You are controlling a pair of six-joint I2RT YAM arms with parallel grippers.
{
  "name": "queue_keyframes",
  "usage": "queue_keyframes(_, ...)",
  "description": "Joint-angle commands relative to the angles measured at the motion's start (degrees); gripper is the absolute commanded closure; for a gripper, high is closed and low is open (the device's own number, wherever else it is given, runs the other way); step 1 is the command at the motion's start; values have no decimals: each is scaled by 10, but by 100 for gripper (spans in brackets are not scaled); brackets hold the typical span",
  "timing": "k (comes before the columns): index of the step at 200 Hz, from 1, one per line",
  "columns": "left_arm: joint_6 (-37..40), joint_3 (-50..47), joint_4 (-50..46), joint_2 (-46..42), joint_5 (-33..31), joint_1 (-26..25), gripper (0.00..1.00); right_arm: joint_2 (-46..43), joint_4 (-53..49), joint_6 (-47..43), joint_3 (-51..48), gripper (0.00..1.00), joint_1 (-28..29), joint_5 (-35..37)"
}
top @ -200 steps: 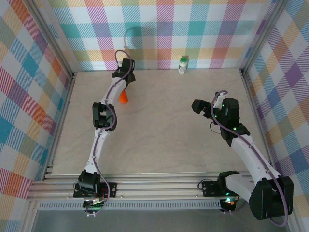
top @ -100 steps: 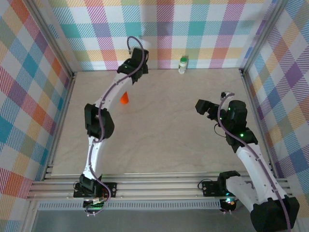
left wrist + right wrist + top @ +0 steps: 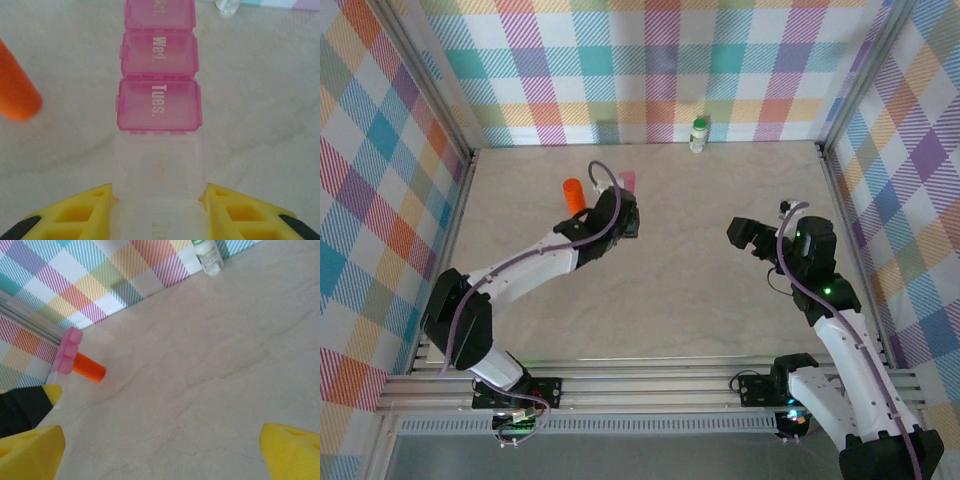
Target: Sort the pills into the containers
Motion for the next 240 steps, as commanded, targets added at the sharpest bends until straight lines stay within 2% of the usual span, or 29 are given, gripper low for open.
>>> queue_keyframes(1,-62,-52,62,-10,22,-21,71,2,-11,19,-27,1,5,-13)
queue_keyframes(35,-83,-111,111,21,-14,-64,72,21,5,26,-52,1,8,-6)
queue_keyframes(89,-112,-92,149,118,-16,-89,71,98,28,20,-47,1,23,6)
queue_keyframes(120,-137,-91,191,159,-2,-94,66,140,39,13,-31,1,31,17)
queue_keyframes(146,-145,-89,206,175,3,-96,56,181,46,9,-14,1,37,23)
queue_keyframes(163,-140,-92,204,166,-7,-95,40,207,48,7,0,1,43,26)
queue_keyframes(170,-137,-94,202,160,-14,-96,37,216,46,5,6,1,45,27)
queue_keyframes(209,-117,-128,201,69,-34,-91,33,240,36,-8,32,1,58,46)
queue_keyframes(240,-89,-163,148,-42,-52,-73,33,263,28,-16,59,1,69,53)
